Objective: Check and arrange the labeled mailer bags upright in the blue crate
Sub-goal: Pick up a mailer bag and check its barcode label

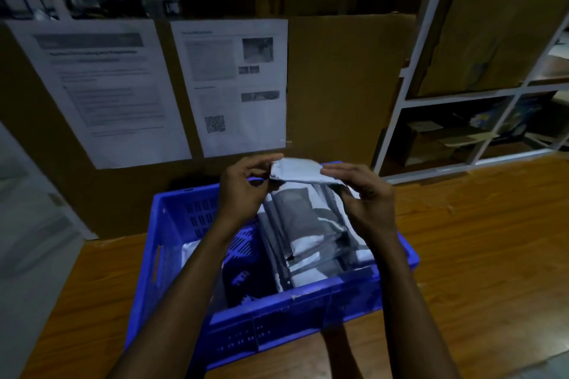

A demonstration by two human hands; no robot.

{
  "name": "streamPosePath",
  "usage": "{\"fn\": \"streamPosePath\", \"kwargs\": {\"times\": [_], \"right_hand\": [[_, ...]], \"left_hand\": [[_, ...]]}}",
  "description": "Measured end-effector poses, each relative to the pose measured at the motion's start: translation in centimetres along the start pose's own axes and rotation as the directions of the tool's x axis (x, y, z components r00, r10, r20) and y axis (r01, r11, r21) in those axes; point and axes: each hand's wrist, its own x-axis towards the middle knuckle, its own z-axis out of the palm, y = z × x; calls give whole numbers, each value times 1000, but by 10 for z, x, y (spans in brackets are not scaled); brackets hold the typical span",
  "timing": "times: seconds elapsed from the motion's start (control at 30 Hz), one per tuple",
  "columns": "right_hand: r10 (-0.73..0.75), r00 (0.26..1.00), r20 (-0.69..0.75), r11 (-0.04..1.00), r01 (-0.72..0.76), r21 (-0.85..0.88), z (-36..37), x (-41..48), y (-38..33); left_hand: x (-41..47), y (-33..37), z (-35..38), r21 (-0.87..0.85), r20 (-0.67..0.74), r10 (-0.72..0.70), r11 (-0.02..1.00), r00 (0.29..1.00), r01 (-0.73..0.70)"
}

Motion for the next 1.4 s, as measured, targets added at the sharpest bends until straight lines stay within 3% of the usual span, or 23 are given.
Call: {"fn": "streamPosePath", "kwargs": {"times": [0.1, 0.17, 0.3, 0.4, 0.57, 0.7, 0.83, 0.9, 1.03, 1.2, 1.4], "right_hand": [[-121, 992, -46, 988, 115, -106, 6, 6, -3], [-199, 979, -52, 967, 187, -173, 10, 7, -3], [-298, 954, -45, 933, 281, -227, 16, 7, -4], [-307, 951, -43, 930, 290, -226, 22, 3, -3], [-172, 983, -57, 966, 158, -203, 26, -3, 0], [-69, 997, 17, 975, 71, -212, 23, -7, 14], [9, 1000, 28, 988, -5, -155, 22, -9, 15], [101, 995, 19, 993, -100, -68, 24, -9, 10], [311, 948, 71, 935, -319, 155, 33, -5, 1], [431, 899, 79, 823, -428, 375, 43, 0, -7], [520, 850, 88, 750, -503, 429, 52, 10, -8]], "left_hand": [[-6, 2, -8, 289, 3, 188, 940, 982, -181], [-11, 8, -11, 393, 44, 292, 874, 955, -286], [-20, 14, -11, 448, 125, 409, 790, 904, -419], [-22, 5, -14, 470, 106, 508, 732, 855, -493], [-24, -1, -22, 364, -67, 527, 803, 847, -471], [-19, -10, -36, 134, -151, 419, 906, 895, -402], [-15, -14, -47, -124, -177, 117, 982, 977, -140], [-15, -19, -50, -227, -201, -33, 974, 979, -14], [-17, -28, -56, -331, -195, -163, 939, 967, 92], [-22, -31, -58, -414, -157, -324, 879, 933, 235], [-28, -37, -62, -437, -71, -414, 831, 908, 345]]}}
